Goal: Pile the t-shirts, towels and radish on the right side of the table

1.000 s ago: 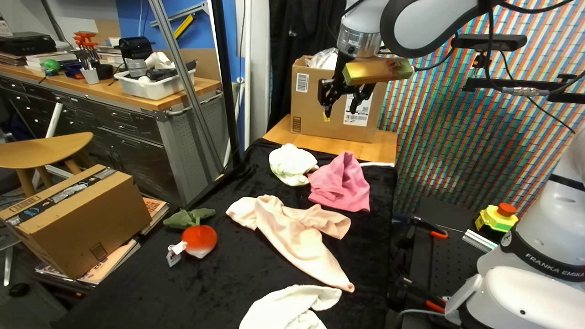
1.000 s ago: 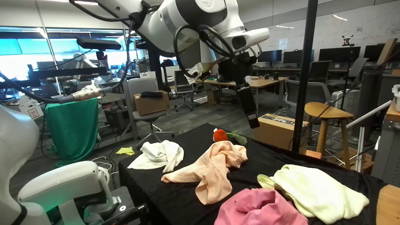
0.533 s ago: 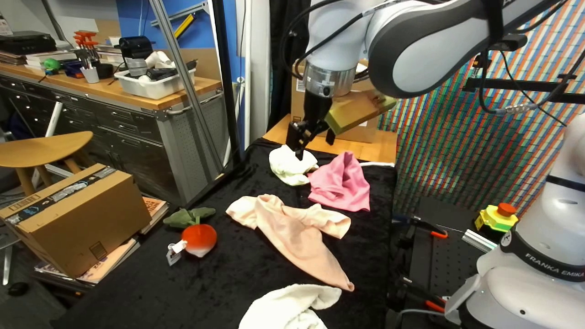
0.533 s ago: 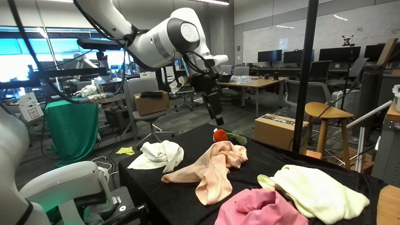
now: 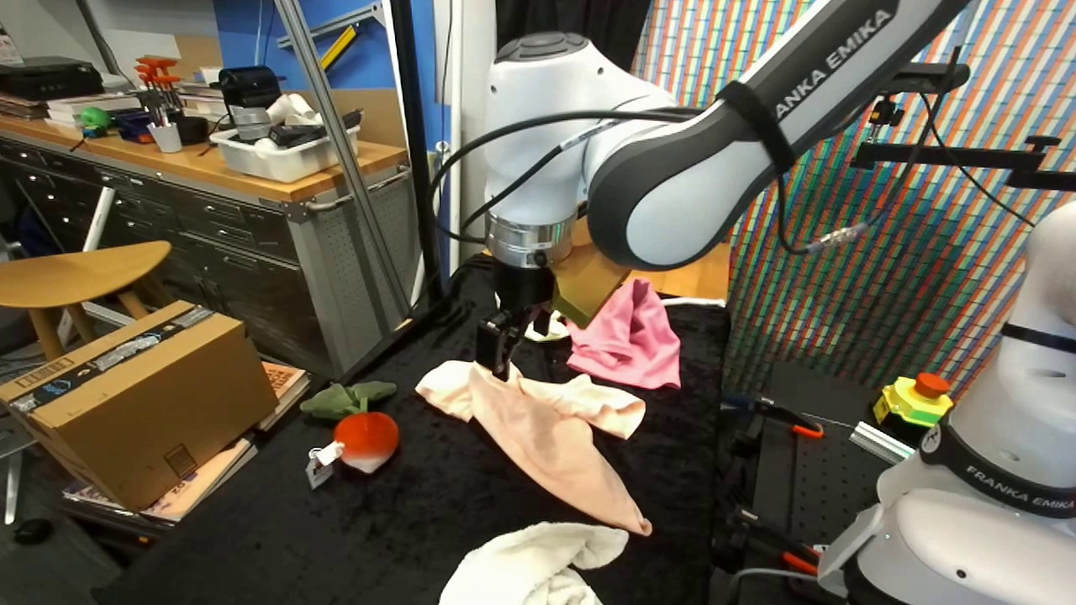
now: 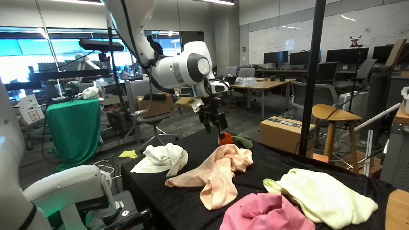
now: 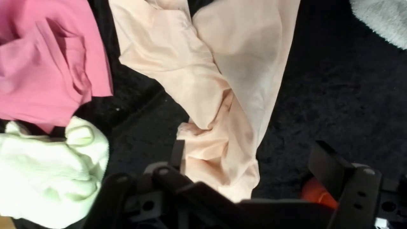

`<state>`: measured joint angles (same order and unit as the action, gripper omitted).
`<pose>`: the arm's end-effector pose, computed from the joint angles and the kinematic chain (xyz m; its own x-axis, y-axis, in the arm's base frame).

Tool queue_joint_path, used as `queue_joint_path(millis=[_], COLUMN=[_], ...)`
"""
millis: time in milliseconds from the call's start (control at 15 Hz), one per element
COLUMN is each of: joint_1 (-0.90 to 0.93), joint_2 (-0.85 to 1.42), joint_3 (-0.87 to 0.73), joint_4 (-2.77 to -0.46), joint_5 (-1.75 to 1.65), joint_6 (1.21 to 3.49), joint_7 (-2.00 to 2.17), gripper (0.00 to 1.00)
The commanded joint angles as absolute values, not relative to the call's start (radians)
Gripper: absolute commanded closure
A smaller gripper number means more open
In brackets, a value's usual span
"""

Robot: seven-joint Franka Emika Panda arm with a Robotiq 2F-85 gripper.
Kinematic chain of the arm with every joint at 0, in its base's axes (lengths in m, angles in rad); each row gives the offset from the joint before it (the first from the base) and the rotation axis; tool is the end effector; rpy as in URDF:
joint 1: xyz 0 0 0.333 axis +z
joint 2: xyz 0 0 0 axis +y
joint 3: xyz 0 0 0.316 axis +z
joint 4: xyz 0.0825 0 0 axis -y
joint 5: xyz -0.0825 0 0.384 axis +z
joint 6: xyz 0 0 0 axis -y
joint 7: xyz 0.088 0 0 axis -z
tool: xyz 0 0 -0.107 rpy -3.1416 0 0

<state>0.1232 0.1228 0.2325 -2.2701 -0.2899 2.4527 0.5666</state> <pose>0.5032 0.1866 0.3116 0.9914 0.0125 0.1301 -0.0028 -0.9932 0.1165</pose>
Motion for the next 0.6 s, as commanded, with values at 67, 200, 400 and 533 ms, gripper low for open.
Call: queue_joint_path(millis=[67,200,400,533], joint_1=[0.139,0.134,0.126,0.124], joint_2=[0.273,0.318,0.370,0.398], joint_3=[0.180,0.166,0.157,0.158], joint_4=[-2.160,-2.132,-2.098,-2.082], joint_5=[-0.194,-0.153,-0.099,-0.070], joint_6=[2.486,2.483,2.469,2.461], joint_7=[0.338,0.263,0.160,0.105], gripper=[0.00,0.00,0.00,0.00])
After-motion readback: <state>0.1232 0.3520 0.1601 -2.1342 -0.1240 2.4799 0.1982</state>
